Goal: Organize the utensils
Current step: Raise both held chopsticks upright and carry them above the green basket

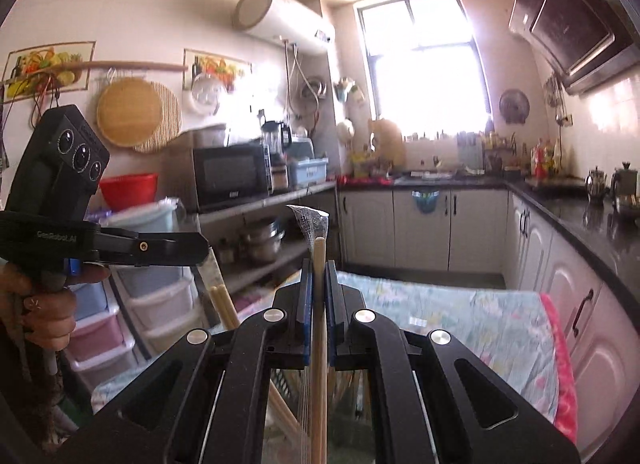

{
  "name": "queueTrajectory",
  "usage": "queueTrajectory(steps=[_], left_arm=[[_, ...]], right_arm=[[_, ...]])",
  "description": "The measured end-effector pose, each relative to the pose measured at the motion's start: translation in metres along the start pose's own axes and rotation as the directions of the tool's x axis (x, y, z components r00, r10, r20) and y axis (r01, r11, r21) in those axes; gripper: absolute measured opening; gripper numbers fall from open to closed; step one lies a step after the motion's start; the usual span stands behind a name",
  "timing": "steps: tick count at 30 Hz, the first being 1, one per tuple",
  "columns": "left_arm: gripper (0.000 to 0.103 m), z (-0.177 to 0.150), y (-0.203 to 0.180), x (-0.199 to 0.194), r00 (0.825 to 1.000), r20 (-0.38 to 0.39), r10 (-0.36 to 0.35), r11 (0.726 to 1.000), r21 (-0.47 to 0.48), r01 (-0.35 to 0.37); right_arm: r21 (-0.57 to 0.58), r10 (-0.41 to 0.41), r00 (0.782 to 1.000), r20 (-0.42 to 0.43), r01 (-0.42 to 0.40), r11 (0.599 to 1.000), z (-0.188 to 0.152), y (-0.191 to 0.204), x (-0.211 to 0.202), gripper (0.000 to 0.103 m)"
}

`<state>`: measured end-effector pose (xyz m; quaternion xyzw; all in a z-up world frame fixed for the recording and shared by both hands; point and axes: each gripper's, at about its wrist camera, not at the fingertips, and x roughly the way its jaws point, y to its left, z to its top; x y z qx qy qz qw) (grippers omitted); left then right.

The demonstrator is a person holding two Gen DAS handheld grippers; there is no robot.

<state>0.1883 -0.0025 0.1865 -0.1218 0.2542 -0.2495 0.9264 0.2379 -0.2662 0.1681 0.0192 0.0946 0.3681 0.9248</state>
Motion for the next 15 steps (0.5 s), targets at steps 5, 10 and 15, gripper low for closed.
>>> queueTrajectory(steps=[5, 10, 15], left_arm=[[0.0, 0.02, 0.009, -0.008, 0.999, 0.036, 0.037, 0.999, 0.0, -0.037], [0.0, 0.035, 0.021, -0.019, 0.995, 0.076, 0.07, 0.998, -0.012, -0.069], [0.0, 0.042, 0.033, -0.023, 0.989, 0.098, 0.112, 0.994, -0.026, -0.11]], right_arm=[[-0.036, 0.002, 0.995, 0.097, 0.001, 0.999, 0.019, 0.003, 0.003, 0.006], [-0.073, 0.013, 0.986, 0.165, -0.001, 0.997, 0.029, 0.004, 0.012, 0.006], [-0.074, -0.007, 0.973, 0.23, 0.025, 0.997, 0.033, 0.0, 0.025, 0.006]])
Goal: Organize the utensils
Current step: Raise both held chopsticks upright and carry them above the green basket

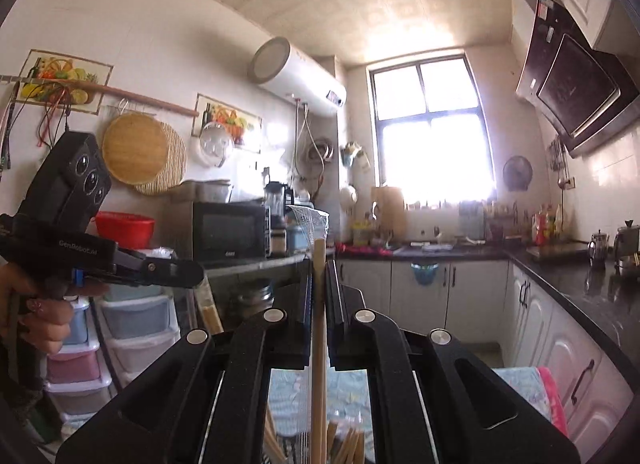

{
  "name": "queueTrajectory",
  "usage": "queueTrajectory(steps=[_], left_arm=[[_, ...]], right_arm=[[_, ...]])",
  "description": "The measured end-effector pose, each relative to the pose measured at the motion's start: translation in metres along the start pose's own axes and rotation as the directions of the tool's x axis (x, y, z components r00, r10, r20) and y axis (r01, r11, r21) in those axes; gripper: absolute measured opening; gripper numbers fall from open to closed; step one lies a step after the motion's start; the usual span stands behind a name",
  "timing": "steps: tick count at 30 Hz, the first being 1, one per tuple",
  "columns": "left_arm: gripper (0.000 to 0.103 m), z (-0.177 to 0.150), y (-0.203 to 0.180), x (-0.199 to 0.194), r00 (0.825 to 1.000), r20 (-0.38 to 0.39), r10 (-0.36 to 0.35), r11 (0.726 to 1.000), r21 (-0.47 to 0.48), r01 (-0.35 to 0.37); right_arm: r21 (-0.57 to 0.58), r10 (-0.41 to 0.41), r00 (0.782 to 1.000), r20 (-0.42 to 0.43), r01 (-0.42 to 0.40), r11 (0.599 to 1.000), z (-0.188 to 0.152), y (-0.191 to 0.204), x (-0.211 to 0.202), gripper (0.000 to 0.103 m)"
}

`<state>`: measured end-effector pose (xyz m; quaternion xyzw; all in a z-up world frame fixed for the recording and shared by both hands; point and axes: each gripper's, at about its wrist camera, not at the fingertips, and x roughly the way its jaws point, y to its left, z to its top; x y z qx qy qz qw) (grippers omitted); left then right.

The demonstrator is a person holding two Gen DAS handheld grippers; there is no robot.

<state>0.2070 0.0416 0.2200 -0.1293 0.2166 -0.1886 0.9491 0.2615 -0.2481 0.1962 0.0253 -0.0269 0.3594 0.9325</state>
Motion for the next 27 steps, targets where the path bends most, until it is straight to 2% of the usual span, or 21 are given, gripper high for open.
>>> queueTrajectory(steps=[6, 14, 22, 27], left_arm=[[0.0, 0.0, 0.014, 0.006, 0.998, 0.014, 0.069, 0.998, 0.003, -0.069], [0.0, -0.01, 0.035, 0.024, 0.996, -0.01, 0.091, 0.995, -0.033, -0.091], [0.0, -0.029, 0.036, 0.043, 0.995, -0.046, 0.088, 0.996, -0.025, -0.089], [0.0, -0.04, 0.035, 0.053, 0.994, -0.066, 0.085, 0.996, -0.02, -0.087]], right_arm=[[0.03, -0.046, 0.999, 0.026, 0.045, 0.999, -0.011, -0.01, 0.018, 0.006], [0.028, -0.111, 0.994, 0.004, 0.111, 0.993, -0.038, -0.014, 0.039, 0.006], [0.047, -0.19, 0.982, -0.005, 0.19, 0.981, -0.067, -0.023, 0.055, 0.006], [0.058, -0.212, 0.977, -0.007, 0.212, 0.976, -0.08, -0.025, 0.061, 0.006]])
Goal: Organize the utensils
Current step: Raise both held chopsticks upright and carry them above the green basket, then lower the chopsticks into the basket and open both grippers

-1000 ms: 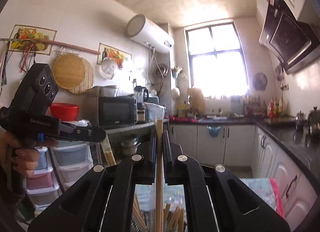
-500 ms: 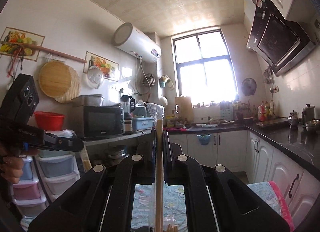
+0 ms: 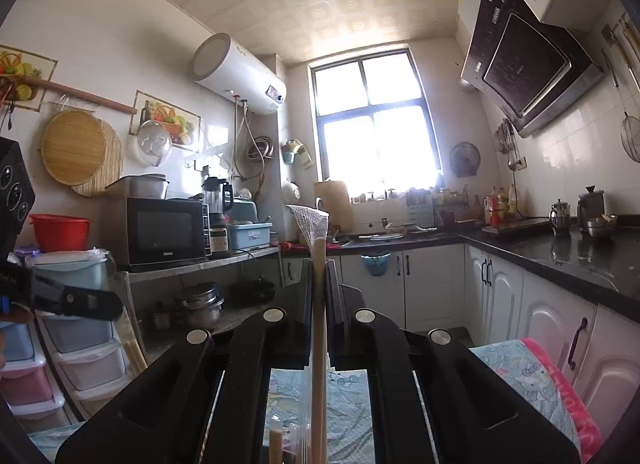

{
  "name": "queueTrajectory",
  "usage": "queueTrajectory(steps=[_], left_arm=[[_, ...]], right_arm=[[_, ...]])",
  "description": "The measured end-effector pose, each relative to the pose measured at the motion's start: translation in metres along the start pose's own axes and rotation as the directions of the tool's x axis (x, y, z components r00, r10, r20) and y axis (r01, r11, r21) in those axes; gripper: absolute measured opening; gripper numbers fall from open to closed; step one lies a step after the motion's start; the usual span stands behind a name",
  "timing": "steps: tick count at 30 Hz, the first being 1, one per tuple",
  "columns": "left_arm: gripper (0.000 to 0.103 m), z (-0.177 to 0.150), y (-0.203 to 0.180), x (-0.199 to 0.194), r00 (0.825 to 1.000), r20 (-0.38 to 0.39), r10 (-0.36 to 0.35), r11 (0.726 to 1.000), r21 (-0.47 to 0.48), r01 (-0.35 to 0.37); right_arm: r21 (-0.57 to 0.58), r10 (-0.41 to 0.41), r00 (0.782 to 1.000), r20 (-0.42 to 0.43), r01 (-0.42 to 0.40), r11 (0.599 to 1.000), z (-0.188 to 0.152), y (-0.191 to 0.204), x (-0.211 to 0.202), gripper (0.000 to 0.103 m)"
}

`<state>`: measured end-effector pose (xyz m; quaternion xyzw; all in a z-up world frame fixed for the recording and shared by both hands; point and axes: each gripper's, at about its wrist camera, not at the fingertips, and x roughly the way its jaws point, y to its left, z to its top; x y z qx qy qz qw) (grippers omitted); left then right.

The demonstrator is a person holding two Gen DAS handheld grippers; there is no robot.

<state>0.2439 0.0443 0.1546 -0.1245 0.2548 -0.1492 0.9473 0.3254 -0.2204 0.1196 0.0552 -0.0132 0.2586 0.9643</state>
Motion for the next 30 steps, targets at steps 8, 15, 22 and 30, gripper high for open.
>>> queueTrajectory(steps=[8, 15, 22, 30], left_arm=[[0.0, -0.017, -0.002, 0.015, 1.0, -0.022, -0.003, 1.0, 0.005, 0.003], [0.0, -0.03, 0.0, 0.029, 0.999, -0.046, -0.014, 1.0, -0.007, 0.013], [0.0, -0.037, -0.002, 0.034, 0.998, -0.054, -0.01, 1.0, 0.005, 0.01], [0.006, -0.036, 0.001, 0.028, 0.999, -0.037, 0.007, 1.0, 0.0, -0.007]], right_arm=[[0.011, -0.007, 1.0, -0.011, 0.007, 1.0, -0.019, 0.002, 0.008, 0.006], [0.023, -0.004, 1.0, -0.023, 0.004, 1.0, -0.037, 0.002, 0.011, 0.006], [0.034, 0.002, 0.999, -0.045, 0.0, 0.999, -0.047, 0.0, 0.009, 0.009], [0.038, 0.008, 0.998, -0.065, -0.005, 0.999, -0.044, -0.003, -0.008, 0.038]])
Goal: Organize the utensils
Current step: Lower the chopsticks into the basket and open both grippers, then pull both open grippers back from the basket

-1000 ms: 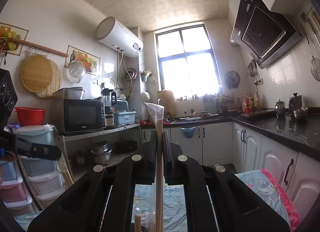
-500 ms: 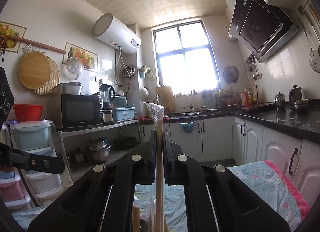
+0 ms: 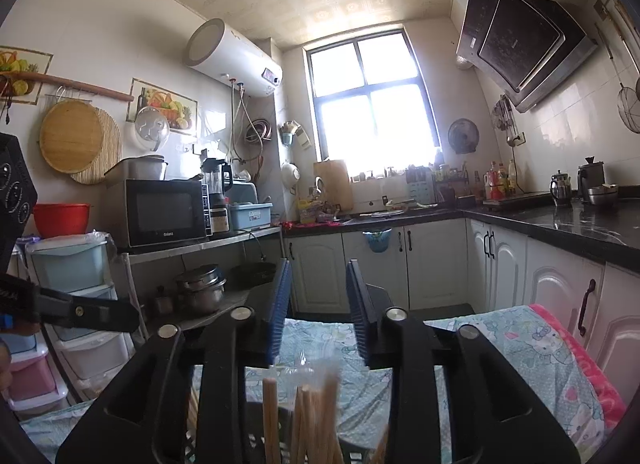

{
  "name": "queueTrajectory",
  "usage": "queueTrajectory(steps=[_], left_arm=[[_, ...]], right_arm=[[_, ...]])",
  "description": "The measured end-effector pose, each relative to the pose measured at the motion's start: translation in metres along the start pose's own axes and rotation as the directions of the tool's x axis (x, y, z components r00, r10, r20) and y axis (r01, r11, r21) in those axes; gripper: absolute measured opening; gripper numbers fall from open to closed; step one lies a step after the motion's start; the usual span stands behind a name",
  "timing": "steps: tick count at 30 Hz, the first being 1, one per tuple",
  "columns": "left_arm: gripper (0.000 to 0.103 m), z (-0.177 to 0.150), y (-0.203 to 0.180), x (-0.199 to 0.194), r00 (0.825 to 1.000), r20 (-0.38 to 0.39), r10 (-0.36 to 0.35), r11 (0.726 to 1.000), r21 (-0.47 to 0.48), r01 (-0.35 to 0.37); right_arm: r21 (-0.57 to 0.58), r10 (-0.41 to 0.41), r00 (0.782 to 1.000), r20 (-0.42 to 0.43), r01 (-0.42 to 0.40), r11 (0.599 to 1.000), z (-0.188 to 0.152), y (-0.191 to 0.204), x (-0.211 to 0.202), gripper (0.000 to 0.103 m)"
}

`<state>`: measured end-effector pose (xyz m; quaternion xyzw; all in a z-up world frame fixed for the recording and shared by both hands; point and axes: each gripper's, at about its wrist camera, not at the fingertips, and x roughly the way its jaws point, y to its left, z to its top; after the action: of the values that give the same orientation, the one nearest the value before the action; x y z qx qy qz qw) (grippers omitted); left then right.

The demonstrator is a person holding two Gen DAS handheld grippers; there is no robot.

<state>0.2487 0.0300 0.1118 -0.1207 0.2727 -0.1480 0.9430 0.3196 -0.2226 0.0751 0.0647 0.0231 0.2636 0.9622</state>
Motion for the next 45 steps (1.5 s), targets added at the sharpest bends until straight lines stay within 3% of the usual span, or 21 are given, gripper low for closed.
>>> queueTrajectory(steps=[4, 9, 12, 14, 20, 24, 32, 42, 45], left_arm=[[0.023, 0.002, 0.002, -0.015, 0.999, 0.031, 0.01, 1.0, -0.008, -0.01], [0.044, 0.002, 0.004, -0.035, 0.997, 0.076, 0.03, 0.999, -0.024, -0.029], [0.056, 0.001, 0.006, -0.049, 0.994, 0.104, 0.033, 0.999, -0.038, -0.03], [0.069, -0.001, 0.005, -0.06, 0.991, 0.126, 0.044, 0.998, -0.041, -0.039], [0.092, -0.011, -0.001, -0.083, 0.982, 0.166, 0.091, 0.996, -0.038, -0.086], [0.092, -0.024, -0.004, -0.092, 0.978, 0.172, 0.121, 0.992, -0.044, -0.115], [0.092, -0.065, -0.002, -0.099, 0.977, 0.126, 0.172, 0.984, -0.064, -0.165], [0.092, -0.117, -0.009, -0.088, 0.98, 0.031, 0.196, 0.981, -0.026, -0.195], [0.092, -0.129, -0.013, -0.086, 0.976, 0.035, 0.216, 0.976, -0.008, -0.216]], right_arm=[[0.004, 0.002, 1.0, -0.016, -0.002, 1.0, 0.006, -0.002, -0.015, 0.046], [0.011, 0.02, 0.998, -0.055, -0.019, 1.0, 0.015, -0.002, -0.039, 0.064], [0.011, 0.028, 0.997, -0.078, -0.027, 1.0, 0.022, 0.001, -0.054, 0.07], [0.006, 0.031, 0.996, -0.085, -0.031, 1.0, 0.026, 0.005, -0.063, 0.075], [-0.014, 0.038, 0.993, -0.113, -0.04, 0.999, 0.033, 0.022, -0.093, 0.087], [-0.009, 0.023, 0.989, -0.148, -0.024, 1.0, 0.031, 0.031, -0.11, 0.093], [-0.022, -0.009, 0.974, -0.225, 0.004, 1.0, 0.015, 0.042, -0.135, 0.096], [-0.038, -0.056, 0.931, -0.36, 0.046, 0.998, -0.025, 0.052, -0.151, 0.096], [-0.056, -0.074, 0.924, -0.375, 0.057, 0.997, -0.036, 0.055, -0.155, 0.096]])
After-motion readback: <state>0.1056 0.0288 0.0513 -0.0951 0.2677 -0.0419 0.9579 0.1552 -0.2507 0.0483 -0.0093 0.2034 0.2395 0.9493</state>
